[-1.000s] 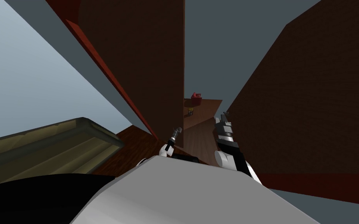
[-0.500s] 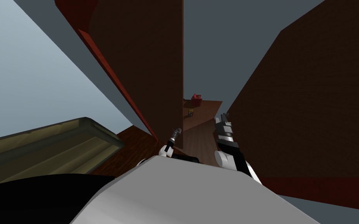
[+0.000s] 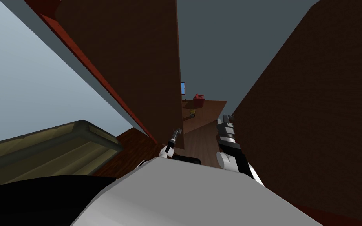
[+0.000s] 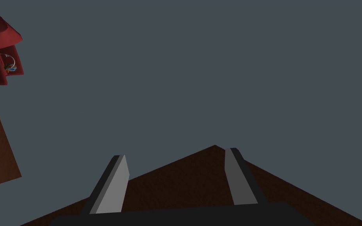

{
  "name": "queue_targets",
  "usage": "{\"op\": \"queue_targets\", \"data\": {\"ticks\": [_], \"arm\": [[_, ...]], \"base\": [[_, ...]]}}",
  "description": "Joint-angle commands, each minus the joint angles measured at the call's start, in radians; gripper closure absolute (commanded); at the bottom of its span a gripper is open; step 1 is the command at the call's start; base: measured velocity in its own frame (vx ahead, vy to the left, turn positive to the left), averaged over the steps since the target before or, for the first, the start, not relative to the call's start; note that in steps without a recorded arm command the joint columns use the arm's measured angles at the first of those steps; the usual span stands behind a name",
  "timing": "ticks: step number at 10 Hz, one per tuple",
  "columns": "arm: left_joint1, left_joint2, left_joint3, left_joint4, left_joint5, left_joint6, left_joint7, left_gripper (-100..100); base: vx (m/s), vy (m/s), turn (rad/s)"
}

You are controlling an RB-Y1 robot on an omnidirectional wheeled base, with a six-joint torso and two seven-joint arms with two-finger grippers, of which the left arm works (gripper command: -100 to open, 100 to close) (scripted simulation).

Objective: Push the door open

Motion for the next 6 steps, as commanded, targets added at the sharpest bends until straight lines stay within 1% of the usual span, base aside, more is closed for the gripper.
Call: {"op": "queue_targets", "data": {"ticks": [1,2,3,4,5,6], "arm": [[0.004,0.017,0.027,-0.016,0.013,0.014,-0.008,100],[0.003,0.020,0.042,-0.015,0.021,0.015,-0.014,100],[0.003,0.020,0.042,-0.015,0.021,0.015,-0.014,100],[0.003,0.020,0.042,-0.015,0.021,0.015,-0.014,100],[0.003,0.023,0.064,-0.013,0.032,0.016,-0.022,100],[0.003,0.023,0.064,-0.013,0.032,0.016,-0.022,100]], "base": [[0.167,-0.077,0.042],[0.194,-0.122,0.060],[0.125,-0.090,0.062],[0.052,-0.032,0.013],[0.112,-0.083,0.055],[0.119,-0.082,0.073]]}}
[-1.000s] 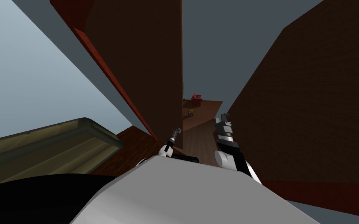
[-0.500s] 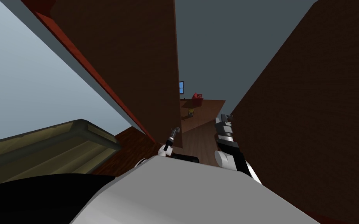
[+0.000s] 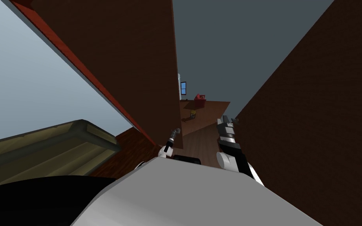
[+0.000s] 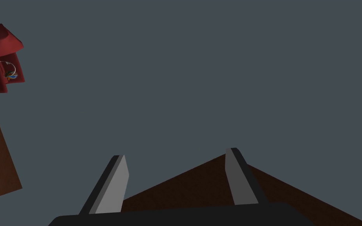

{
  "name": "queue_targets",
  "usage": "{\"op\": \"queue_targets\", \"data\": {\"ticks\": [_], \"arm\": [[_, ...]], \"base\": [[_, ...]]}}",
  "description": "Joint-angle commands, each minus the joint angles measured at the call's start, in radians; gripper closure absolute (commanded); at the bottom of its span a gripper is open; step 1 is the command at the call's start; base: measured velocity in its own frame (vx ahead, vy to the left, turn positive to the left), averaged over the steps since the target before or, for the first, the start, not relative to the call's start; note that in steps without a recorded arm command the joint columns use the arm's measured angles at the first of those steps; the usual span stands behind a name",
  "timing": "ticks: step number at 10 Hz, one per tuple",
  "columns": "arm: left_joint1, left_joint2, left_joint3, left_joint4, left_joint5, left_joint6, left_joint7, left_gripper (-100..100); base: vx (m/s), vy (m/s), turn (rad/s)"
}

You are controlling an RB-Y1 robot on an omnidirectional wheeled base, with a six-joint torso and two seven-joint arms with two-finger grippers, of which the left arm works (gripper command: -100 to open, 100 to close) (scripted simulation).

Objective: Push the door open

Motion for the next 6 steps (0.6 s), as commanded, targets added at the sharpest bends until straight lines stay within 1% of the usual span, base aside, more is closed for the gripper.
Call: {"op": "queue_targets", "data": {"ticks": [1,2,3,5,6], "arm": [[-0.018,0.014,0.030,0.026,0.015,-0.018,-0.008,100],[-0.018,0.015,0.046,0.028,0.023,-0.017,-0.015,100],[-0.019,0.016,0.054,0.028,0.027,-0.017,-0.018,100],[-0.020,0.017,0.085,0.031,0.043,-0.016,-0.030,100],[-0.020,0.017,0.092,0.031,0.046,-0.016,-0.033,100]], "base": [[0.103,-0.072,0.053],[0.116,-0.120,0.061],[0.150,-0.090,0.088],[0.193,-0.118,0.067],[0.155,-0.111,0.105]]}}
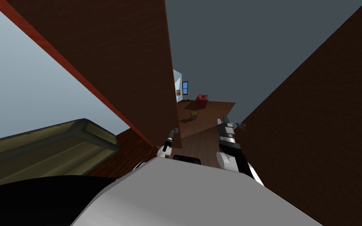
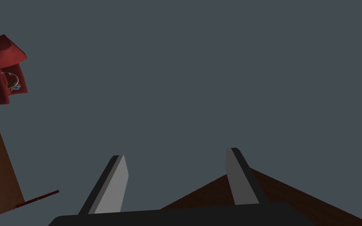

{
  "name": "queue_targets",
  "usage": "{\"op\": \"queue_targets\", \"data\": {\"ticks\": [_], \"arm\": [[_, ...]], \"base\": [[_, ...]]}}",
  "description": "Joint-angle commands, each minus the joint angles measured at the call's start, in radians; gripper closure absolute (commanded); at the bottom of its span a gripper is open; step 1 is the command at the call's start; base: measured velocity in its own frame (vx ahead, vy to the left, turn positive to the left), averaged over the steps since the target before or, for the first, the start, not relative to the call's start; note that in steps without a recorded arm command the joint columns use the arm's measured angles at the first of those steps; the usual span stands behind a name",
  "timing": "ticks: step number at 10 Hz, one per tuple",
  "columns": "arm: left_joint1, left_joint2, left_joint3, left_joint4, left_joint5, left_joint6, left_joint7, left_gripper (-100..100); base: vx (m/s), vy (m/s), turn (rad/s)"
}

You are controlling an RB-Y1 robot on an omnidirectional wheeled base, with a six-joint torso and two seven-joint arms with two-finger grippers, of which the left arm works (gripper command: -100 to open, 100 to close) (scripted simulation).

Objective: Push the door open

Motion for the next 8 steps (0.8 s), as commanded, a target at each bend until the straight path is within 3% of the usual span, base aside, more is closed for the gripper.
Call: {"op": "queue_targets", "data": {"ticks": [1,8], "arm": [[-0.012,0.010,0.031,0.016,0.015,-0.015,-0.012,100],[-0.014,0.002,0.101,0.021,0.050,-0.012,-0.040,100]], "base": [[0.152,-0.112,0.065],[0.142,-0.098,0.065]]}}
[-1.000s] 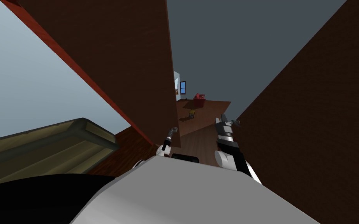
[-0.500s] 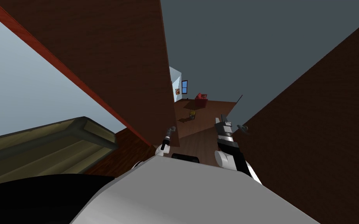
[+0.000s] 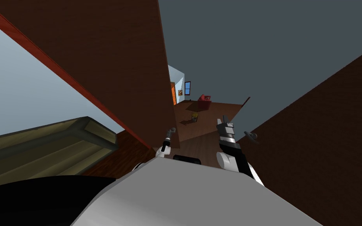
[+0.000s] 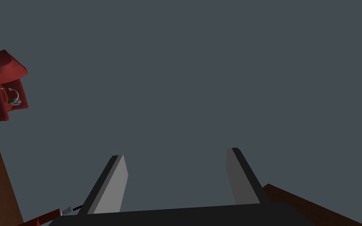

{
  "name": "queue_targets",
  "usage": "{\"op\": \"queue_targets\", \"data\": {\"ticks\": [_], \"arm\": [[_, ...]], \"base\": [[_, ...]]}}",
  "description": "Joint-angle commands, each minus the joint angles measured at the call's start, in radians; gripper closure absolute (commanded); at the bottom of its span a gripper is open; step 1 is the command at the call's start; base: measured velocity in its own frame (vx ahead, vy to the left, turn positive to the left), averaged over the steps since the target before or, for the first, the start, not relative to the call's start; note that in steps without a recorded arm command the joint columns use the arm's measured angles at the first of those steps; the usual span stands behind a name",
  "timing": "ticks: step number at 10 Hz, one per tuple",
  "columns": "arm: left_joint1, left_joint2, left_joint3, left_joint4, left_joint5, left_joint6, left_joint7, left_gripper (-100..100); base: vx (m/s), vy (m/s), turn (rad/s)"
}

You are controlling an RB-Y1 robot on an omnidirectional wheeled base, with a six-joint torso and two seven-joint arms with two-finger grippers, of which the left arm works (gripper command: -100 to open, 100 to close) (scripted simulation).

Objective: Push the door open

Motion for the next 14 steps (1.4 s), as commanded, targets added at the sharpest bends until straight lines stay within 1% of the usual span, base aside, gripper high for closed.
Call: {"op": "queue_targets", "data": {"ticks": [1,4,5,6,8,9,10,14], "arm": [[-0.014,0.002,0.015,0.012,0.008,-0.010,-0.001,100],[-0.014,-0.003,0.036,0.014,0.019,-0.010,-0.009,100],[-0.014,0.004,0.036,0.021,0.019,-0.012,-0.008,100],[-0.014,0.011,0.053,0.020,0.028,-0.012,-0.014,100],[-0.013,0.014,0.066,0.021,0.036,-0.013,-0.019,100],[-0.013,0.014,0.066,0.021,0.036,-0.013,-0.019,100],[-0.013,0.016,0.080,0.022,0.044,-0.013,-0.024,100],[-0.012,0.019,0.120,0.024,0.068,-0.014,-0.040,100]], "base": [[0.150,-0.086,0.050],[0.133,-0.074,0.048],[0.056,-0.024,0.038],[0.118,-0.032,0.045],[0.166,-0.049,0.041],[0.125,-0.043,0.026],[0.157,-0.038,0.039],[0.195,-0.078,0.059]]}}
